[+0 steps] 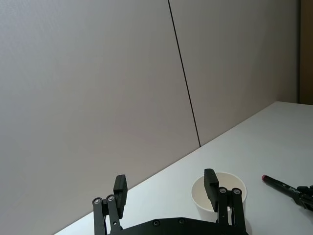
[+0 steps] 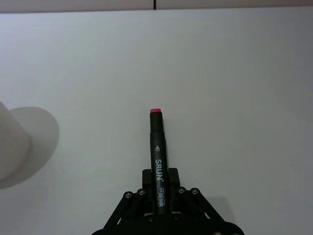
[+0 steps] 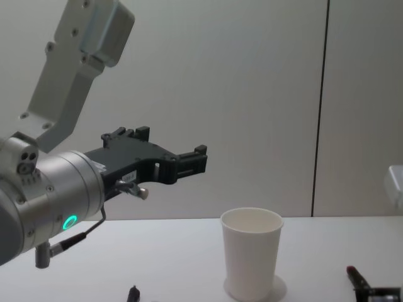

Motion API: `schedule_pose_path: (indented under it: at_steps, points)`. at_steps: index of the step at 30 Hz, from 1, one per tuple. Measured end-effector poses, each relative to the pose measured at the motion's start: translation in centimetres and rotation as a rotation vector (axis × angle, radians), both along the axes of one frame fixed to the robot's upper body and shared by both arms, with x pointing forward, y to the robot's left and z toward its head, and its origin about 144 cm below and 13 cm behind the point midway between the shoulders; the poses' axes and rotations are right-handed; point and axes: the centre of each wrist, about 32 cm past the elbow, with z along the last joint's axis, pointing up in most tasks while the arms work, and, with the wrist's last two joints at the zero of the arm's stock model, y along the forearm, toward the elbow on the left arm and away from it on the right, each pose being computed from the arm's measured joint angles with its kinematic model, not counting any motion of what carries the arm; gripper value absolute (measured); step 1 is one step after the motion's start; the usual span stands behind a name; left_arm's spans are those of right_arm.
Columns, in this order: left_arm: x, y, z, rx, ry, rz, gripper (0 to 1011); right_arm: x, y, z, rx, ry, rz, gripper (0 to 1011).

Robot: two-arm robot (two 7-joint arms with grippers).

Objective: Place the pen into the pen holder.

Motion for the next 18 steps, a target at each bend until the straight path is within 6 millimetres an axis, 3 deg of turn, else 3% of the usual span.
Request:
schedule_pose_path:
  at_steps: [18]
  points:
    - [0.0,0.0,0.0,0.0,0.0,0.0,999,-1.4,-0.6,1.4,0.009,-0.211,0.044,181]
